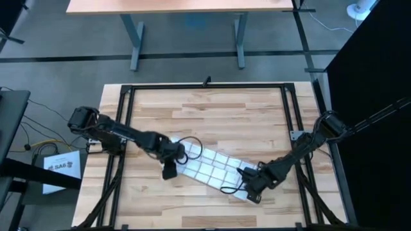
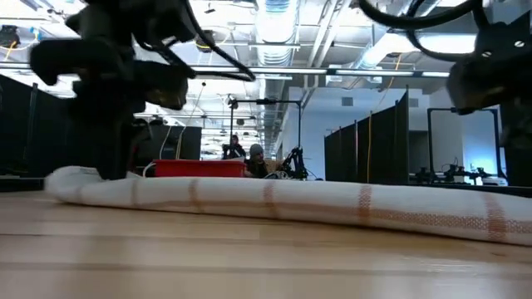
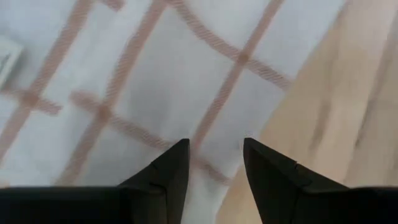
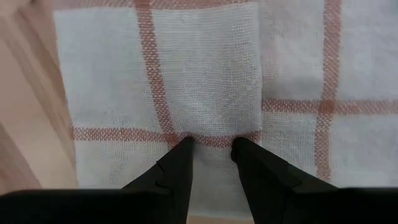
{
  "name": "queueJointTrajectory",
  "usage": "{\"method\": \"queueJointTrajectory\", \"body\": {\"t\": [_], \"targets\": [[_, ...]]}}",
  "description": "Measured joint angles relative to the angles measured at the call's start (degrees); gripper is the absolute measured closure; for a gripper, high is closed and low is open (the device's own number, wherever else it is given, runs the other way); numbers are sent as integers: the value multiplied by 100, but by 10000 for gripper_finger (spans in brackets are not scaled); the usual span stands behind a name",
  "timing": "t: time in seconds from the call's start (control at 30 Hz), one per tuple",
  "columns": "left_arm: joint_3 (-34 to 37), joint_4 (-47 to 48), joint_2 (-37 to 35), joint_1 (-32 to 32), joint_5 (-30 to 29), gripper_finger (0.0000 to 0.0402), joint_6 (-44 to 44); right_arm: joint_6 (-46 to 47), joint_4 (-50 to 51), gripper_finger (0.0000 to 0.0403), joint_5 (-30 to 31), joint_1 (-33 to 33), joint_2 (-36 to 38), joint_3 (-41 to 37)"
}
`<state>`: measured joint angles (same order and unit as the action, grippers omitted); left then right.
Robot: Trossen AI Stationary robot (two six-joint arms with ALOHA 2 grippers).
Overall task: Roll towel
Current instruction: Fold the white patterned towel
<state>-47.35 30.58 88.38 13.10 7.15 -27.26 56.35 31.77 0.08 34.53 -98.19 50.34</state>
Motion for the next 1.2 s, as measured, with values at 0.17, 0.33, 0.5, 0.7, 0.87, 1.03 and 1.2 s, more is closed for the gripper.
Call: {"method": "queueJointTrajectory", "body": {"t": [0.17, 0.33, 0.5, 0.7, 0.87, 1.03, 1.2], "targets": [[11, -322, -2, 507, -358, 265, -414, -1245, 43, 295, -426, -374, 0, 0], [122, -356, 25, 818, -606, 265, -722, -2008, 250, 296, -584, -778, 0, 1], [434, -65, 3, 730, -1129, 265, -637, -2327, 216, 296, -720, -1113, 0, -2], [497, -129, 0, 265, -884, 265, 213, -2808, 254, 296, -695, -1293, 0, -2], [495, -824, 28, 236, -508, 265, 199, -3171, 371, 296, -633, -1375, 2, 1], [498, -989, 35, 466, -24, 265, -206, -3425, 528, 296, -636, -1648, 4, 1], [483, -377, 13, 959, -8, 265, -480, -3641, 890, 296, -594, -1834, 56, 5]]}}
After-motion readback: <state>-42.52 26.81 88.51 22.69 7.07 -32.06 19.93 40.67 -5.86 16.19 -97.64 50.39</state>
